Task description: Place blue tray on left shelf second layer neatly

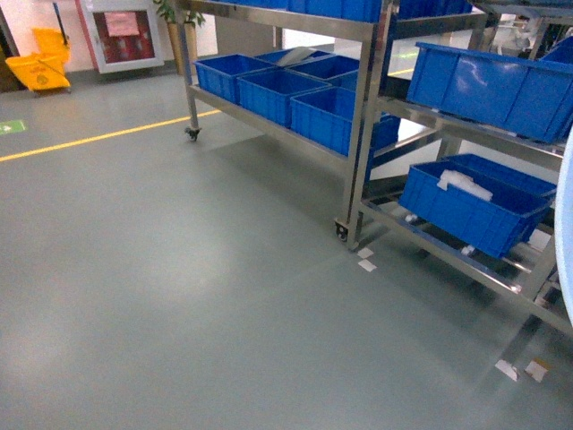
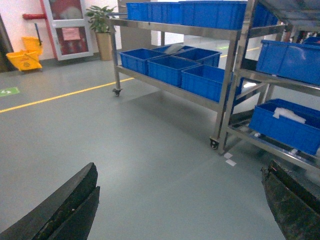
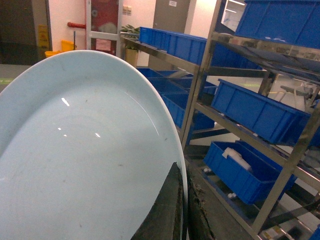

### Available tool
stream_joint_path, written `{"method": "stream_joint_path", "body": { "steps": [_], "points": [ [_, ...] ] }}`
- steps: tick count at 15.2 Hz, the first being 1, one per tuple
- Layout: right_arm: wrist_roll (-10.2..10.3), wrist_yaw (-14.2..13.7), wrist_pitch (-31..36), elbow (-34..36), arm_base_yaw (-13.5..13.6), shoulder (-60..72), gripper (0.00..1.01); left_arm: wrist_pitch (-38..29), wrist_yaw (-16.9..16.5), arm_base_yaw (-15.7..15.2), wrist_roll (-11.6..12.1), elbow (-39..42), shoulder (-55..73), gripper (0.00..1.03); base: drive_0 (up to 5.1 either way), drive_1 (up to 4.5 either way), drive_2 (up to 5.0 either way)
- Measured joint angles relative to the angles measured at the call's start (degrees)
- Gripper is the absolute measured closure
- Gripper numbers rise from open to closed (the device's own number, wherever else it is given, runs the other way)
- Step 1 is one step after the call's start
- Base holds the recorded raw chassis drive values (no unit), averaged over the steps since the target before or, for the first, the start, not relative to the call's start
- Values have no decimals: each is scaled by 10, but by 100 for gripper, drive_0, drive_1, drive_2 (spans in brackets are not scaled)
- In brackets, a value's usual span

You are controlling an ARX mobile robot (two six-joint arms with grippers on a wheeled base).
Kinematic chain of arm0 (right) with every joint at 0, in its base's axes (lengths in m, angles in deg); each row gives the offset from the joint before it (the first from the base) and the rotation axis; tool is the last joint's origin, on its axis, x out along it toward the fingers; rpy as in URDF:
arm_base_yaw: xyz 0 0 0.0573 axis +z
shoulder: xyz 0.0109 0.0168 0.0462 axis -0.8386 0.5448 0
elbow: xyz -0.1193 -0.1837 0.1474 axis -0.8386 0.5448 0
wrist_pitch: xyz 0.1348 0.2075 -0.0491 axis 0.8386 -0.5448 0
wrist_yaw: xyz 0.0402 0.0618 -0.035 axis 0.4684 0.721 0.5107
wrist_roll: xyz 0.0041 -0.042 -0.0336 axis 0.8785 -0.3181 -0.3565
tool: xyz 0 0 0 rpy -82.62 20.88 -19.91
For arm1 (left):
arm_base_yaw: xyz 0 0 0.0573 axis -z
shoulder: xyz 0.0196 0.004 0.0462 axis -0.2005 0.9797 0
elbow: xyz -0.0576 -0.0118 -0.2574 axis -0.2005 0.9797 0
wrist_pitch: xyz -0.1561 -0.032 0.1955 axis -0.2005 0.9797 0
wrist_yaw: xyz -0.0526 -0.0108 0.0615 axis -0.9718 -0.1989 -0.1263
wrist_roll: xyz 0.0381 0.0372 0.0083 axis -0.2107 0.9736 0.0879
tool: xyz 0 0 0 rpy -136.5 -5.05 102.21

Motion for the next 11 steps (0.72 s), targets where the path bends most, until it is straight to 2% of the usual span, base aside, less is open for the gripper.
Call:
{"method": "stream_joint_path", "body": {
  "steps": [3, 11],
  "points": [
    [0, 0, -2, 0, 0, 0, 99, 2, -1, 0, 0, 0, 0, 5, -126, -126, -126],
    [0, 0, -3, 0, 0, -1, 99, 2, -1, 0, 0, 0, 0, 5, 0, 0, 0]
  ]
}}
